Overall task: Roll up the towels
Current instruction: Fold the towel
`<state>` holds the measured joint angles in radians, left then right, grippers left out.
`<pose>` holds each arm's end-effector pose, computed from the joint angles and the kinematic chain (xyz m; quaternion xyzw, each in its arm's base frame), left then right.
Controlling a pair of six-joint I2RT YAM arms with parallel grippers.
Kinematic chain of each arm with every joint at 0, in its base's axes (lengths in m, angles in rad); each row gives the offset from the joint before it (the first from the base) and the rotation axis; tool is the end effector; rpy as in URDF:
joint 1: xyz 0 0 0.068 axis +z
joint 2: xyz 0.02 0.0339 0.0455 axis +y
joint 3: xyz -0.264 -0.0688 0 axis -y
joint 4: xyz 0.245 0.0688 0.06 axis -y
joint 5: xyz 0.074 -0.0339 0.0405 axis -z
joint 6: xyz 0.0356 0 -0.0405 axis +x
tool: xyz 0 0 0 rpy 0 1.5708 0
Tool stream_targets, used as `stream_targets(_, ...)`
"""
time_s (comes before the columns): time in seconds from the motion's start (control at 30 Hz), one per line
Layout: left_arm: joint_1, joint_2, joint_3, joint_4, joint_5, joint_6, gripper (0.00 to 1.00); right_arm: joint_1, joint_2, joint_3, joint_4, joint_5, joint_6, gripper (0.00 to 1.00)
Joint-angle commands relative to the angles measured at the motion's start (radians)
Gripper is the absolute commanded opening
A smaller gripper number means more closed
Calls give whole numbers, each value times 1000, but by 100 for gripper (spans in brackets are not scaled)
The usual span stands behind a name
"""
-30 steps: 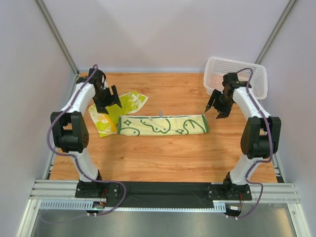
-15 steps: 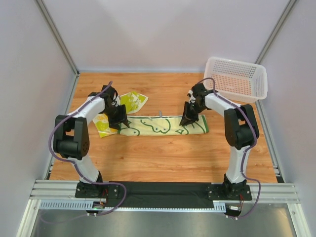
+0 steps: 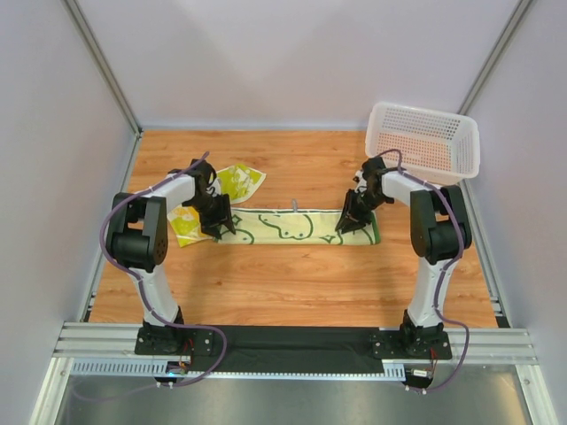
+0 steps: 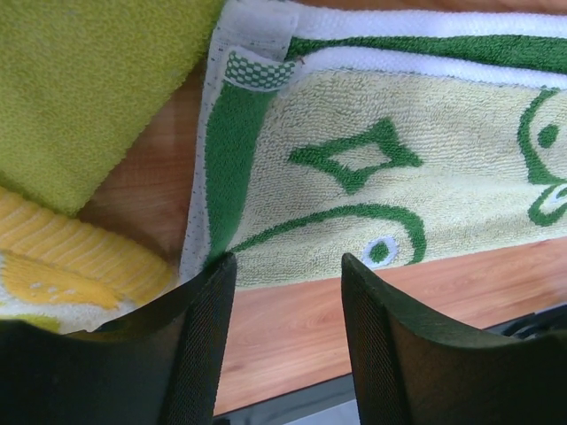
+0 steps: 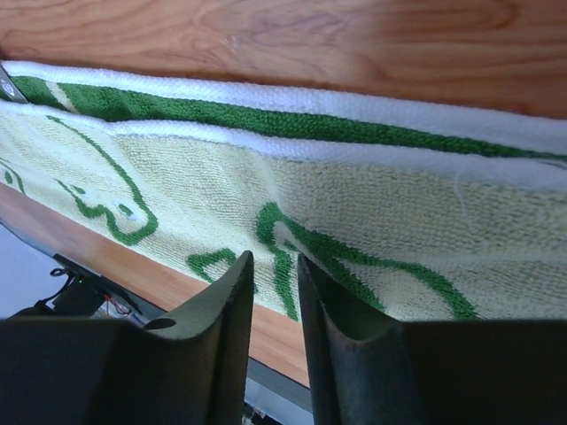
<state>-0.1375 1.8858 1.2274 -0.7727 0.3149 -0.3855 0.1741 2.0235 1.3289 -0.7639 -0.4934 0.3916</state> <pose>0.3425 -0.0585 0.1553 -0.1110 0.9790 -0.1689 0.0261 0.3653 0.0814 0.1355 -0.0915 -0.9640 -0.2493 0.0158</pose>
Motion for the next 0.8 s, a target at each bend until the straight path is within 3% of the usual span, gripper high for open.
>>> stream_targets(0.0,-1,30,-3,27,-31,45,58,-24,-11,-31,-35,205,-89,30)
stream_targets(0.07,-1,22,-8,26,-31,50,58,-19,-29,-5,-52,207,-92,40)
stream_targets(0.17,-1,10,-16,20,-28,57,58,4,-83,45,-69,182,-100,46)
stream_targets(0.27,-1,4,-14,16,-20,65,58,57,-120,75,-37,52,-85,49)
stream_targets(0.3,-1,4,-11,16,-19,63,58,98,-121,90,-20,-61,-79,49)
stream_targets(0.33,-1,6,-9,16,-16,62,58,122,-120,104,-3,-120,-62,45)
stream_targets(0.37,-1,10,-6,15,-13,60,57,177,-99,121,21,-205,-56,30)
stream_targets(0.43,-1,10,4,12,-2,59,57,238,-62,202,25,-267,-50,15)
stream_targets(0.47,-1,7,9,4,-2,57,57,296,-7,234,23,-324,-51,2)
stream_targets(0.6,-1,-27,53,-25,-16,47,60,406,135,429,25,-443,-36,0)
stream_targets(0.77,-1,-59,90,-62,-23,42,63,479,282,552,46,-496,-8,0)
